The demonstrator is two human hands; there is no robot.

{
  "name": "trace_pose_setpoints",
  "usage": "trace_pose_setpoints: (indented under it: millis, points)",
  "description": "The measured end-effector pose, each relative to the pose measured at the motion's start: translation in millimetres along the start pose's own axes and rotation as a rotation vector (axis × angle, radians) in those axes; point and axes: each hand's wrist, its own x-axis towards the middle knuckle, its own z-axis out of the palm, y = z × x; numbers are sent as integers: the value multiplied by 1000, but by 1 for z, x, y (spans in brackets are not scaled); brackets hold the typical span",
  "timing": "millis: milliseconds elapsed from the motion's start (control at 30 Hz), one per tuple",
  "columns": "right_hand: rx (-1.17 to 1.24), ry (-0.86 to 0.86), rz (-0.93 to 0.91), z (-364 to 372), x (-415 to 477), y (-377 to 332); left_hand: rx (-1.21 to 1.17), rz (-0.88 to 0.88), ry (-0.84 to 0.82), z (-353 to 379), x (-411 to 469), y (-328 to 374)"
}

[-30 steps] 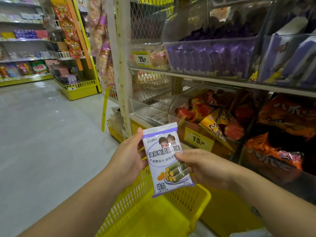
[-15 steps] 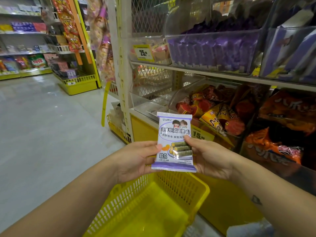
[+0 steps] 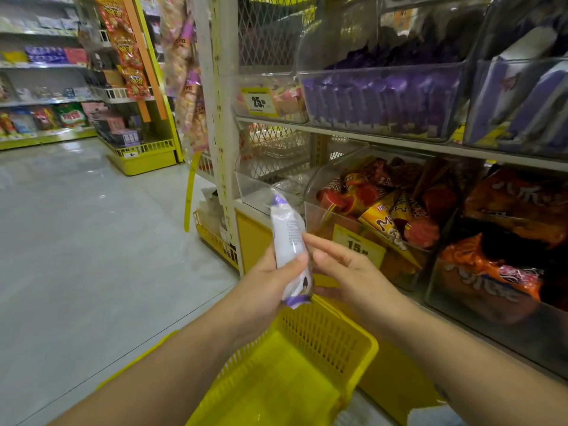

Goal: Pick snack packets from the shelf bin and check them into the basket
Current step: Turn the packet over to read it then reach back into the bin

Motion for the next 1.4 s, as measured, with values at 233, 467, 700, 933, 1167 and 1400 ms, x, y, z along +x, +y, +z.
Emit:
trace_pose_setpoints:
  millis: [233,467,700,933,1167,1400]
  points:
    - [62,129,-30,-20,9,-2,-15,-63,-143,-9,2,-4]
    - [-164,143,-229,-25,4,-6,235,110,-29,-12,4,-8]
    - [-112,-10,-291,-23,-1,-14,-31,2,-53,-14,8,-10]
    - [-12,-176,-69,-32,-4,-17,-232,-92,-8,-29,10,-7]
    - [-202,-203,-71,-39,-4,-15,-230,-82,39,-34,11,-1]
    - [-472,-84,-167,-37,-2,-3,-206,-41,11,-28,11,-2]
